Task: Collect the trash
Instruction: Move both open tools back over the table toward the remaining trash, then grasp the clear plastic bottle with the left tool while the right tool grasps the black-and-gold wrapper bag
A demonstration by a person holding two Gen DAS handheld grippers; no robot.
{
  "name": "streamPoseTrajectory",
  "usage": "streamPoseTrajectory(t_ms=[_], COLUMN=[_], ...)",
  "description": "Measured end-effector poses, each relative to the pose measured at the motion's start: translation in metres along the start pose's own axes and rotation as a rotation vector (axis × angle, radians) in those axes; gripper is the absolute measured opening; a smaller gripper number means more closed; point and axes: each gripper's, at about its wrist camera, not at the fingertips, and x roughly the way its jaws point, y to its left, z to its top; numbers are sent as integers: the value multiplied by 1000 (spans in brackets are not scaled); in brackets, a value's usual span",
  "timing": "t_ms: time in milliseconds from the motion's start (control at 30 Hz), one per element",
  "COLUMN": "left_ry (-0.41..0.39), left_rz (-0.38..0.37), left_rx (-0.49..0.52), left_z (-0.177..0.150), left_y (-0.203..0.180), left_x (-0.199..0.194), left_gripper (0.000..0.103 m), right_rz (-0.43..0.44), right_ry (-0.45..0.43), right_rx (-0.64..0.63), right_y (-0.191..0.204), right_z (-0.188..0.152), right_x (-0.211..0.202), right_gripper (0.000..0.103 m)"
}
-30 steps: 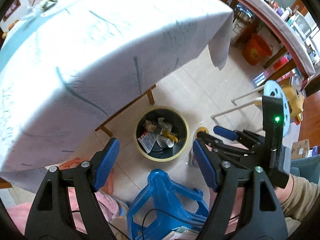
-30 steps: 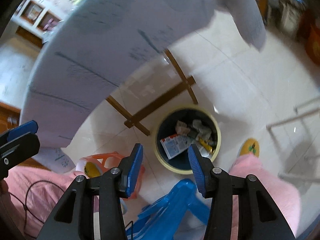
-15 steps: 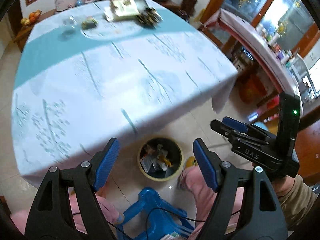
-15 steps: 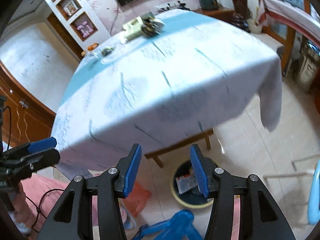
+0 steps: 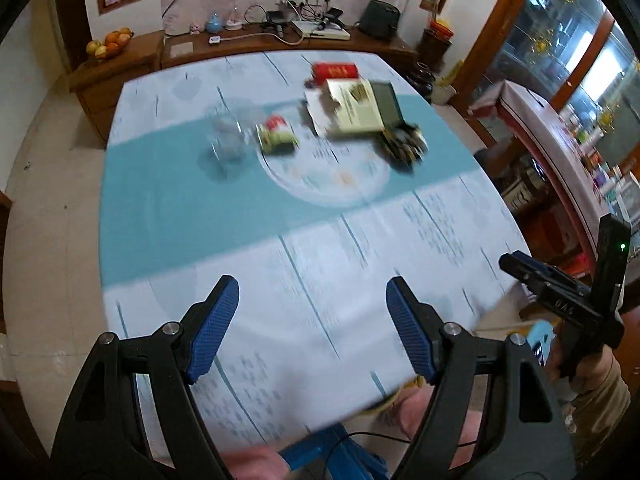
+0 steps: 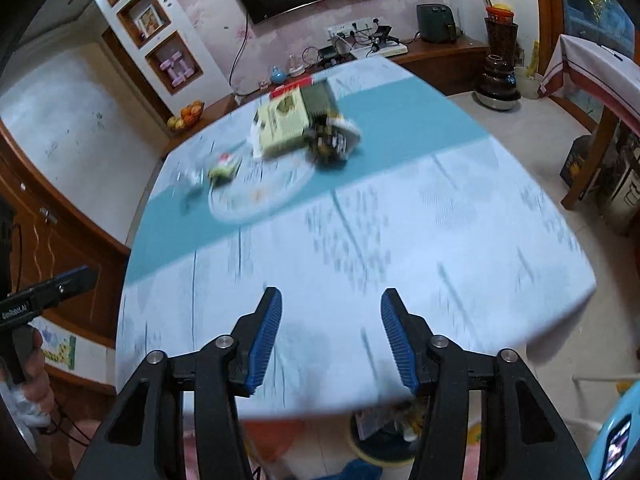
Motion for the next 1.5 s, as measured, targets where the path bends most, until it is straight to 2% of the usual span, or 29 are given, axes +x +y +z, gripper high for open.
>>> streamPoseTrajectory(t_ms=[33, 67, 200, 367, 533, 633, 767, 933, 1200, 1400, 1433, 1500], left_ry=[-3, -2, 24, 57, 84, 101, 120, 112, 146, 162, 159, 154], left_rz=[5, 8, 15, 17, 30, 37, 31, -21, -38, -87, -84, -87], left_rx=[-7, -14, -48, -110, -176, -213, -248, -281, -312, -387, -391, -396], left_z=[11, 24, 69, 112, 138, 146, 155, 163, 162, 150, 149, 145], left_y=[5, 11, 35, 62, 91, 107, 124, 130, 129, 136, 136, 135], left_x=[2, 6, 32, 76, 119, 140, 165, 182, 214, 228, 228, 227], left_gripper=[74, 74, 74, 74, 74, 74, 74, 74, 74, 74, 73, 64], right_rz=[-4, -5, -8, -6, -32, -68, -73, -65, -19, 13, 17, 11], right_ry=[-5, -15, -22, -27, -2, 12, 16, 49, 59, 68, 68, 82], right_rx=[4, 6, 2, -13, -23, -40, -69, -92, -71, -67, -73, -97], right_y=[0, 2, 4, 12, 14, 13, 10, 6, 3, 6, 8, 13], right_z=[13, 29, 79, 133, 169, 178, 188, 195, 190, 191, 189, 184], right_x=[5, 12, 37, 77, 129, 156, 181, 206, 221, 233, 233, 236], right_gripper=[64, 66, 66, 77, 77, 77, 77, 77, 77, 78, 78, 72])
